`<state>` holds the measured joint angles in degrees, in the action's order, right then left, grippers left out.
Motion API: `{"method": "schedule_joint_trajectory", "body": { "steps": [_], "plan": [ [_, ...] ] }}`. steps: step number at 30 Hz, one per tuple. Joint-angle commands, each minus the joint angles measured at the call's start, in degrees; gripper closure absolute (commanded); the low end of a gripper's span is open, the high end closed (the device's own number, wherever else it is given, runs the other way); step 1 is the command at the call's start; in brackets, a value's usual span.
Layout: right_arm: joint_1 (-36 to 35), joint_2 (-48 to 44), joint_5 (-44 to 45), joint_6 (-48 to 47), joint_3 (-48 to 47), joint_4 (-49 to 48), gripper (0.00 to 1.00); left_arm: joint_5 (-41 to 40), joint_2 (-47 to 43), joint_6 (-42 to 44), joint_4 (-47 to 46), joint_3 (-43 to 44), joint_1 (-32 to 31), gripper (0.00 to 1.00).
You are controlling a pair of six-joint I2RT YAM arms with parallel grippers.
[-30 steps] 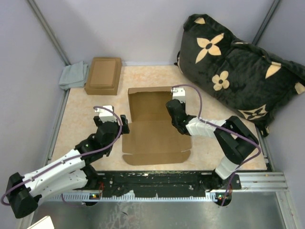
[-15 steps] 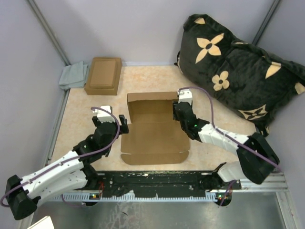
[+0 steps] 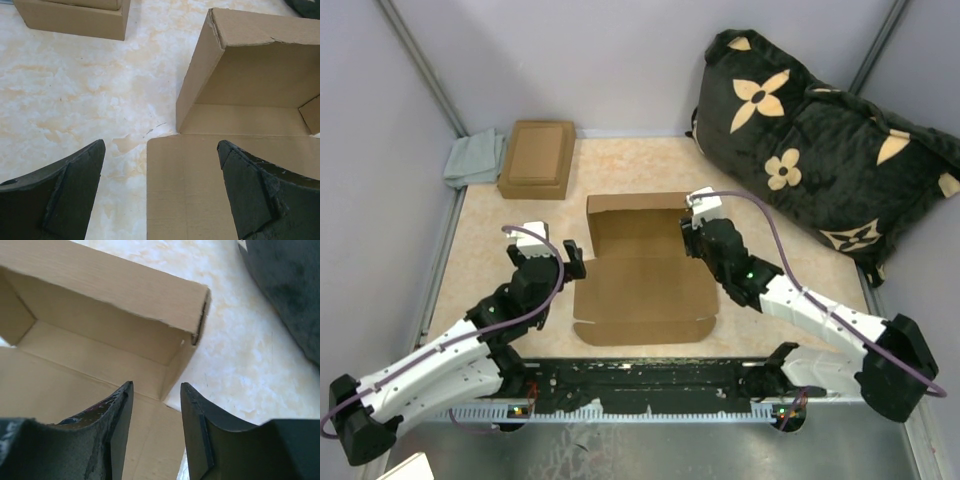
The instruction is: Fold the paper box
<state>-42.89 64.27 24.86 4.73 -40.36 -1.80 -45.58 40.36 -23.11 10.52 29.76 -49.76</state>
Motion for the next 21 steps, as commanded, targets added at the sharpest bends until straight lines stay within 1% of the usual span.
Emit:
{"method": "schedule_joint_trajectory", "body": {
  "steps": [1, 4, 5, 6, 10, 11, 16, 19, 21],
  "plan": [
    [-4.47, -2.93, -0.83, -9.59, 1.11, -7.05, 0.56, 2.82, 1.89, 0.13, 1.69, 3.46, -0.17, 0.0],
    [-9.52, 0.57, 1.31, -17.91, -0.03, -10.99, 0.52, 5.05, 2.98, -1.11, 2.48, 4.19, -0.1, 0.0],
    [-10.66, 2.36, 1.52, -20.22, -0.78, -11.9, 0.51, 4.91, 3.04, -1.6, 2.99, 4.32, -0.1, 0.03],
    [-11.91, 4.14, 1.4, -22.09, -1.7, -12.53, 0.5, 4.5, 2.87, -2.09, 3.5, 4.37, -0.1, 0.07],
    [-13.45, 10.62, 0.4, -27.01, -4.32, -16.42, 0.47, 2.14, 0.68, -3.08, 5.58, 4.56, -0.14, 0.35],
    [-13.46, 11.72, -0.17, -28.03, -4.81, -17.53, 0.47, 1.81, -0.04, -3.08, 5.97, 4.6, -0.04, 0.4],
    [-13.97, 16.17, 0.29, -32.02, -9.37, -17.08, 0.47, 0.93, -2.18, -4.44, 9.03, 4.82, -0.02, 0.48],
    [-14.99, 16.95, 0.65, -33.84, -10.77, -16.51, 0.47, 0.64, -2.15, -5.01, 9.6, 4.53, -0.05, 0.53],
    [-16.01, 16.9, 0.86, -35.24, -10.86, -16.42, 0.47, 0.66, -1.98, -5.23, 9.64, 4.36, 0.01, 0.55]
  ]
}}
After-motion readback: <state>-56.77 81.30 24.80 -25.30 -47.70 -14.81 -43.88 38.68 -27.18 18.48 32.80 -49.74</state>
